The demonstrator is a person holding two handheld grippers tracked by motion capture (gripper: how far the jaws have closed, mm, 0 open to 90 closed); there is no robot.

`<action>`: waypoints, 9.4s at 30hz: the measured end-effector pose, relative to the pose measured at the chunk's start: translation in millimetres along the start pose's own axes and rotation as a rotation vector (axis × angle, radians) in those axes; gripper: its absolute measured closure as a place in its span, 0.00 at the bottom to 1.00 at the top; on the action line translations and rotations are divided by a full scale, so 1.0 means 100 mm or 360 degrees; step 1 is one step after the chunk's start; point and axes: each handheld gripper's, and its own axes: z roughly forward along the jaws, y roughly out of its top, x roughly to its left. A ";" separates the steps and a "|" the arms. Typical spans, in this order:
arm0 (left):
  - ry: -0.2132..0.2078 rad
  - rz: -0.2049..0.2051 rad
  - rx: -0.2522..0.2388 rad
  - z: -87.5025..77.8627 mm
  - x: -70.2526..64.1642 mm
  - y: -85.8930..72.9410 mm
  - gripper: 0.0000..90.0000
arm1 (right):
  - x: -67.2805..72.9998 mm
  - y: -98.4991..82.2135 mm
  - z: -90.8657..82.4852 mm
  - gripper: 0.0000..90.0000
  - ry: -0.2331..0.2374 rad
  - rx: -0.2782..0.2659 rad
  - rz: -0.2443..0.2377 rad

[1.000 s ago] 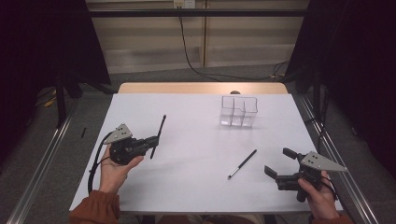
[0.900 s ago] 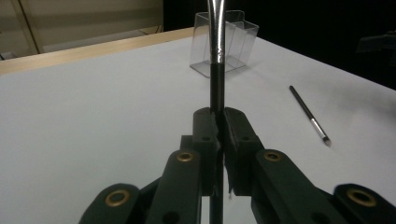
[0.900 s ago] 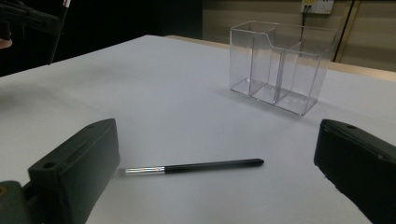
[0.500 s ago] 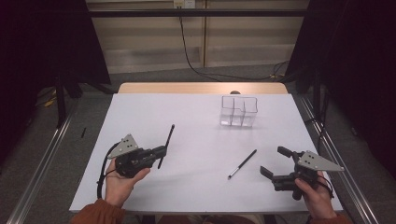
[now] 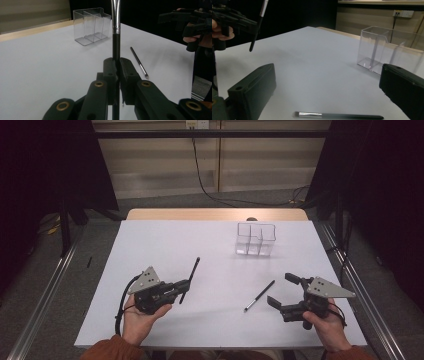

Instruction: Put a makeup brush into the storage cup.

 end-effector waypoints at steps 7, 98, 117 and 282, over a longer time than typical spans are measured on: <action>-0.0018 0.0011 -0.0002 0.05 -0.02 0.03 0.94 | 0.11 0.17 0.25 0.01 0.0132 0.0009 -0.0031; -0.0173 0.0095 0.0054 0.74 -0.25 0.03 0.86 | 0.33 0.47 1.13 0.93 0.0617 0.0049 0.0181; -0.0075 0.0009 0.0060 0.67 -0.19 0.03 0.39 | 0.29 0.48 1.08 0.93 0.0587 0.0028 0.0181; 0.0571 -0.0101 -0.0143 -0.64 0.26 -0.37 0.03 | -1.16 0.97 1.54 0.93 -0.0161 0.0126 0.0132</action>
